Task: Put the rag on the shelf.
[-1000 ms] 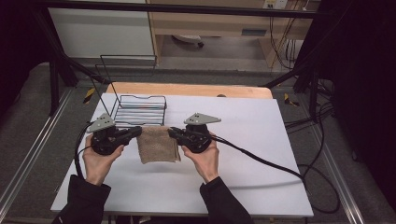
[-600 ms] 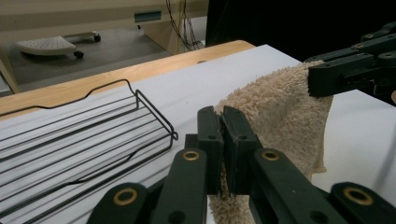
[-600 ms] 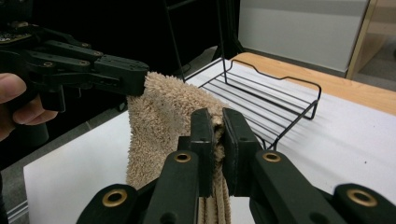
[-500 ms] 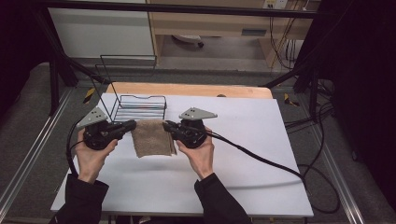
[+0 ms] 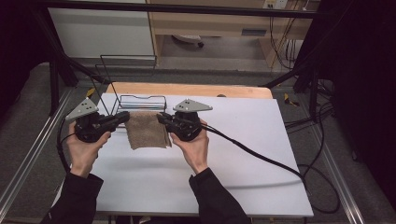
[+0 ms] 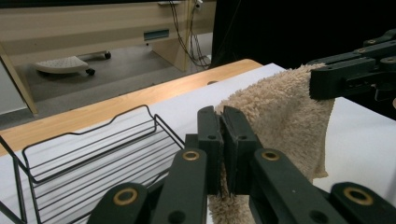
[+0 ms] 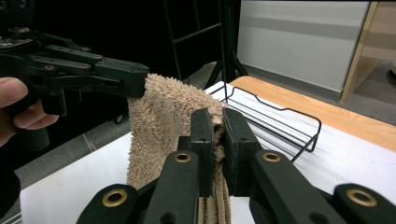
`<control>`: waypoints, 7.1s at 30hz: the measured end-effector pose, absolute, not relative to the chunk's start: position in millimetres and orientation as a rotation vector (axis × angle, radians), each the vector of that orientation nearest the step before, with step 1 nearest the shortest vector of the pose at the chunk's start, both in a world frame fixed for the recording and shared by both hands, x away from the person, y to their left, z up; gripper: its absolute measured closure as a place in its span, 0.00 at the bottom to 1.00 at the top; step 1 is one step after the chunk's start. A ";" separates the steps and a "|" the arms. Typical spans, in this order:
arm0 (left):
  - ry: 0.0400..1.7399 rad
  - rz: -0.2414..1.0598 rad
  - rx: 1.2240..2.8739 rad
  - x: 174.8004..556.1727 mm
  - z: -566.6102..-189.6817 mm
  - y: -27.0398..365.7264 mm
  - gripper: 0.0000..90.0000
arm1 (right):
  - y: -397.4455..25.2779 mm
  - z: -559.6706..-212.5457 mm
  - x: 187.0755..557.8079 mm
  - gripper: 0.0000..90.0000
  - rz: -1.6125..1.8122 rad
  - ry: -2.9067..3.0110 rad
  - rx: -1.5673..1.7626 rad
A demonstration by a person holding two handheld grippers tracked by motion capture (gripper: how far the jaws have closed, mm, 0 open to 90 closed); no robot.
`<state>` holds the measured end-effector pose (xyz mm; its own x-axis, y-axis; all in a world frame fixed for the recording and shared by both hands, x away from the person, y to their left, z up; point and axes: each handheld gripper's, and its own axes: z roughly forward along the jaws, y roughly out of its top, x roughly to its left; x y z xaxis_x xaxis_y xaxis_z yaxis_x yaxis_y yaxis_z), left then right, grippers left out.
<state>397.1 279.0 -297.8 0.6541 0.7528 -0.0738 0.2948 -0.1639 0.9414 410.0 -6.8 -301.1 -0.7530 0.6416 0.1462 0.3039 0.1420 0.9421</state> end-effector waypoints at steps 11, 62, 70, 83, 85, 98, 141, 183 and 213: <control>0.833 0.559 1.738 401.1 -279.8 284.9 0.96 | 2.4 -287.1 415.7 0.93 1.665 2.088 0.900; 0.813 0.695 1.583 420.2 -213.9 314.5 0.96 | 38.0 -223.0 441.7 0.93 1.750 1.926 0.796; 0.810 0.709 1.565 423.9 -202.9 317.7 0.96 | 42.1 -211.8 446.8 0.93 1.766 1.907 0.788; 0.812 0.728 1.527 431.4 -188.4 326.1 0.96 | 51.7 -192.4 454.0 0.94 1.761 1.889 0.749; 0.809 0.731 1.519 432.6 -185.9 328.3 0.96 | 53.5 -189.7 454.9 0.94 1.766 1.887 0.746; 0.813 0.760 1.495 442.0 -169.9 334.6 0.96 | 63.8 -171.1 463.6 0.94 1.757 1.873 0.721; 0.826 0.839 1.476 497.0 -152.9 331.3 0.96 | 74.8 -156.1 512.6 0.94 1.715 1.811 0.724; 0.790 0.757 1.570 490.1 -213.3 344.4 0.96 | 75.2 -211.4 522.3 0.93 1.641 1.942 0.729; 0.814 0.692 1.670 464.9 -231.6 348.8 0.92 | 72.7 -225.3 502.0 0.90 1.544 2.105 0.633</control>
<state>464.9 348.8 -231.6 0.5935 0.8040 0.0354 0.1640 -0.1639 0.9728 502.0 72.7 -225.3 -0.7930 0.6030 -0.0871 0.0981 0.2674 0.9586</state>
